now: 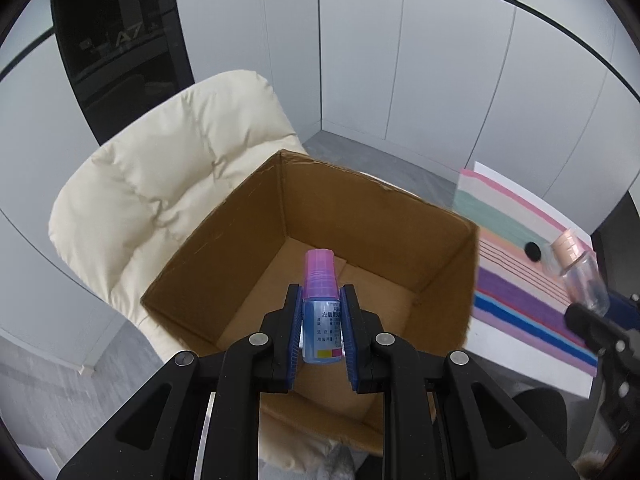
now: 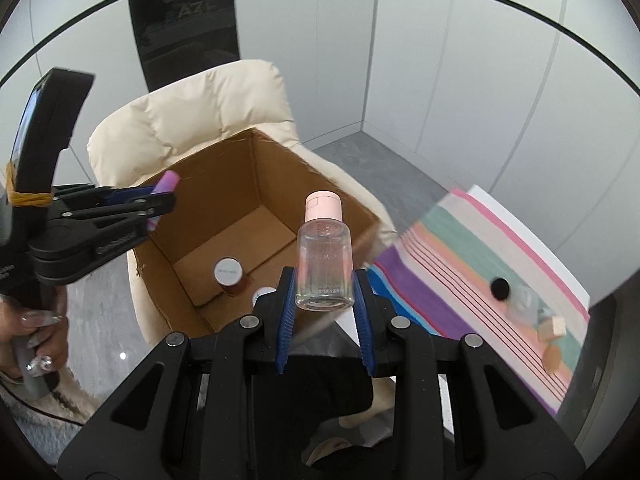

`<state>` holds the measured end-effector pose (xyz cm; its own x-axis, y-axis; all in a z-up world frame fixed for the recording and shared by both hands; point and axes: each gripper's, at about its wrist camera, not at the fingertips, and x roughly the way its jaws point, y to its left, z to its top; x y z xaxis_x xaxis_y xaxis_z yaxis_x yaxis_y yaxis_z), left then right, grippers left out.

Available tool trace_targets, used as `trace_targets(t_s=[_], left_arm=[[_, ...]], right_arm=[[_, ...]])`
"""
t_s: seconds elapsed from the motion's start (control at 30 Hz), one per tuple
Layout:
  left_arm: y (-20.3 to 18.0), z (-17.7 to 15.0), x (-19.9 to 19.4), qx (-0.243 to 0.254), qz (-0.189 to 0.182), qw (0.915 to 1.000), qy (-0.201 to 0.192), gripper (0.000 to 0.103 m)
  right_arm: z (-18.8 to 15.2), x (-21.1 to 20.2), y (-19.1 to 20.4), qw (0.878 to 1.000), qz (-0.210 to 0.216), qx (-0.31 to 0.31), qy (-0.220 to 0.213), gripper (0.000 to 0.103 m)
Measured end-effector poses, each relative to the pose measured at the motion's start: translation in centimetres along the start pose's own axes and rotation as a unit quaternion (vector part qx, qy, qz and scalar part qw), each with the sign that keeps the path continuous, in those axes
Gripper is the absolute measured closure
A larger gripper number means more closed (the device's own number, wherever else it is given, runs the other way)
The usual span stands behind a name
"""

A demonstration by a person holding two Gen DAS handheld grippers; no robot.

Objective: Organize objects
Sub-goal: 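Open both tools to drop the tube and bottle into the box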

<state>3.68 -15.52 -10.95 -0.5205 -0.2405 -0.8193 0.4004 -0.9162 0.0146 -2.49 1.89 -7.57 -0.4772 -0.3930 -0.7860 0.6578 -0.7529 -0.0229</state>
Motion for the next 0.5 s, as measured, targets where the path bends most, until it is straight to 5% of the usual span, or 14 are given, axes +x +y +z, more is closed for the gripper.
trace_targets(t_s=[0.4, 0.43, 0.47, 0.5], left_arm=[[2.4, 1.5, 5.0, -0.005, 0.012, 0.9994, 0.033, 0.083], [2.8, 1.6, 5.2, -0.013, 0.008, 0.9992, 0.038, 0.068], [3.2, 1.7, 5.6, -0.023, 0.003, 0.9985, 0.050, 0.054], [3.6, 1.8, 5.9, -0.034, -0.002, 0.9975, 0.062, 0.024]], right_arm=[[1.9, 8.7, 4.3, 0.997, 0.039, -0.025, 0.061, 0.073], [1.9, 8.9, 4.5, 0.997, 0.048, -0.026, 0.055, 0.068], [1.9, 9.1, 4.7, 0.997, 0.055, -0.028, 0.052, 0.037], [2.0, 9.3, 4.8, 0.997, 0.053, -0.028, 0.052, 0.002]])
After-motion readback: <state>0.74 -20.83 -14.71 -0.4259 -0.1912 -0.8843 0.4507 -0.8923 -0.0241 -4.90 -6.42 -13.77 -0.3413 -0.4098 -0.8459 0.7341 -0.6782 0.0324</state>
